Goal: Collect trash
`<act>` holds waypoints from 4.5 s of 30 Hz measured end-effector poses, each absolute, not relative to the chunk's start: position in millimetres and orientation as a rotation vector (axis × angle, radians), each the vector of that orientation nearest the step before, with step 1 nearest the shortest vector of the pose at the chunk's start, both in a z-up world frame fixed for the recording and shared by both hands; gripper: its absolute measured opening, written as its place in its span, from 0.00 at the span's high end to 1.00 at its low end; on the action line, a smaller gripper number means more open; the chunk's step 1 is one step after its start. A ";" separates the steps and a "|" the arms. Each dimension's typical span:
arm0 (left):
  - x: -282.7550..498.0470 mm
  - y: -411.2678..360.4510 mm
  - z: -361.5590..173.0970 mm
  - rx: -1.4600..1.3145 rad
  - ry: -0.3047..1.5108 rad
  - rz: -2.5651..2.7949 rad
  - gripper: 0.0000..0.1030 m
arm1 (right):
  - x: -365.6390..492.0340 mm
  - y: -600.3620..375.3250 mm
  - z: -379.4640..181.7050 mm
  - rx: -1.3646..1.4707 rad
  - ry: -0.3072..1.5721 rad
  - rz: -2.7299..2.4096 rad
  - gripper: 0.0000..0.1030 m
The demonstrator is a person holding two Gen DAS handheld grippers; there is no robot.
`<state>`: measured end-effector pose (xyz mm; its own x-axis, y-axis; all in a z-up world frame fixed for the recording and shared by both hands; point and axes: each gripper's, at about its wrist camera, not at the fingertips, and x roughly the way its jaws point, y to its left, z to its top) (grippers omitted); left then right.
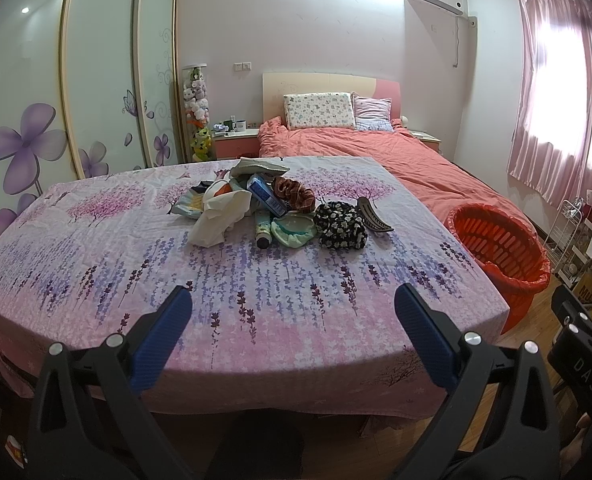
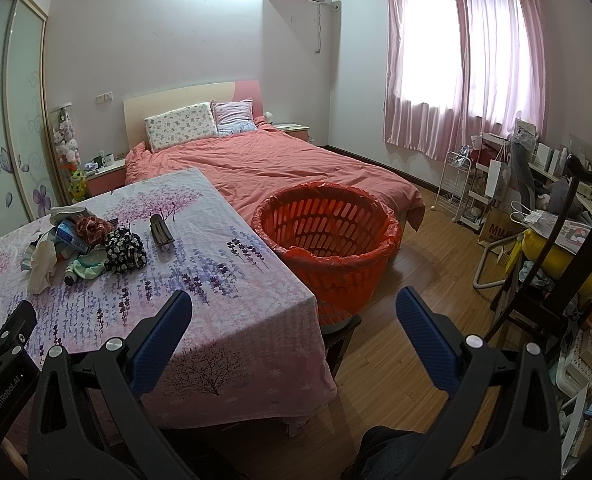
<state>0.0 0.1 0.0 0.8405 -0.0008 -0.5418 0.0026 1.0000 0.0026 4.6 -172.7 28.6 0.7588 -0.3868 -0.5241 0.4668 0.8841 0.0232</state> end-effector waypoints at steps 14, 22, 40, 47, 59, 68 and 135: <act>0.0 0.0 0.0 0.003 0.573 -0.002 0.04 | 5.5 -172.6 28.1 0.156 0.536 -0.467 0.02; 0.1 0.0 -0.1 0.003 0.574 -0.002 0.04 | 5.7 -172.8 27.4 0.156 0.537 -0.467 0.02; 28.0 13.4 -12.9 -0.032 0.593 0.019 0.04 | 26.2 -175.6 17.0 0.140 0.556 -0.455 0.02; 60.5 36.7 -23.5 -0.056 0.616 0.041 0.04 | 60.2 -177.8 1.9 0.169 0.613 -0.343 0.02; 130.9 95.2 -32.0 -0.055 0.626 0.152 0.04 | 151.2 -157.8 -1.2 0.123 0.667 -0.169 0.20; 177.5 121.2 -45.5 -0.112 0.689 0.086 0.06 | 241.3 -151.4 -27.2 0.169 0.808 -0.069 0.45; 189.2 108.0 3.8 -0.092 0.661 -0.042 0.60 | 256.1 -146.7 -18.4 0.079 0.804 -0.013 0.68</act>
<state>189.2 108.0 3.8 0.7889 -0.0685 -0.6107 0.0099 0.9951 -0.0989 256.1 -146.7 -18.4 0.6942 0.0186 -0.7195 0.0415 0.9970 0.0657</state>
